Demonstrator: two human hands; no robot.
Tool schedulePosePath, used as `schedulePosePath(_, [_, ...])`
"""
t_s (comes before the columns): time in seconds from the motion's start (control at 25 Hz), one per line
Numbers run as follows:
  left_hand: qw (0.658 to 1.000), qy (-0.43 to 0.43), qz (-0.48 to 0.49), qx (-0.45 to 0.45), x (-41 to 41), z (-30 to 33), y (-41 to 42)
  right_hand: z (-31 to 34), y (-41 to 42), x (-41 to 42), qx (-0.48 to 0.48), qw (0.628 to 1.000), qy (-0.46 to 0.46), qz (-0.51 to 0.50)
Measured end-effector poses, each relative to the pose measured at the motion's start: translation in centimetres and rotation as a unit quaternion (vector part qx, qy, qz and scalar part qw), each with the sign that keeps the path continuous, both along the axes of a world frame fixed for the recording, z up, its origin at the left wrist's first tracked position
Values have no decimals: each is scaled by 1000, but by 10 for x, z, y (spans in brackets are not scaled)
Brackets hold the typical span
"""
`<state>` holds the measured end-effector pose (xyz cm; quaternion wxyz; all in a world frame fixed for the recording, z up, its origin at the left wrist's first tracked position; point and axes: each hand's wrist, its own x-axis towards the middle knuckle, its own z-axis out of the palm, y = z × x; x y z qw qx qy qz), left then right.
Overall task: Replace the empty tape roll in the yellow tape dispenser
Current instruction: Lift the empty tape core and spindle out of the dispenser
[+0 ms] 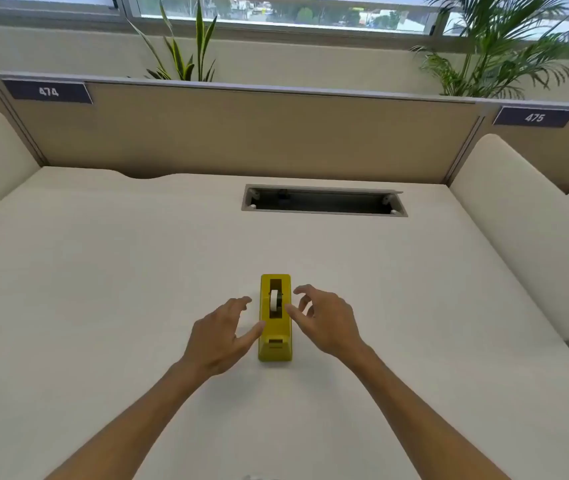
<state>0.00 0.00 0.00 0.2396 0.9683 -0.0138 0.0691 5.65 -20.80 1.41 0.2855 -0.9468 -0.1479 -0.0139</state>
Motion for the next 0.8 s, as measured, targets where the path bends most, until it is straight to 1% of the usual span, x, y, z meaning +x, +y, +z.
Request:
schedulePosePath(0.2, [999,0,-32,8,-10,-17,-13,-10,6,-6,16,1000,5,24])
schedulePosePath(0.28, [999,-1,-31,17,-13,-24,-17,-13,8,-5,17,999,0,35])
schedulePosePath(0.56, [1000,13,8,-17,-13,-32,-29,-11,18,8,-30,999,-2,40])
schedulePosePath(0.72, [998,-8,14,-58,-14,-37,-40,-10,24,13,-49,998,2,43])
schedulePosePath(0.8, [998,-14,16,-62,-14,-39,-42,-11,27,15,-56,997,5,52])
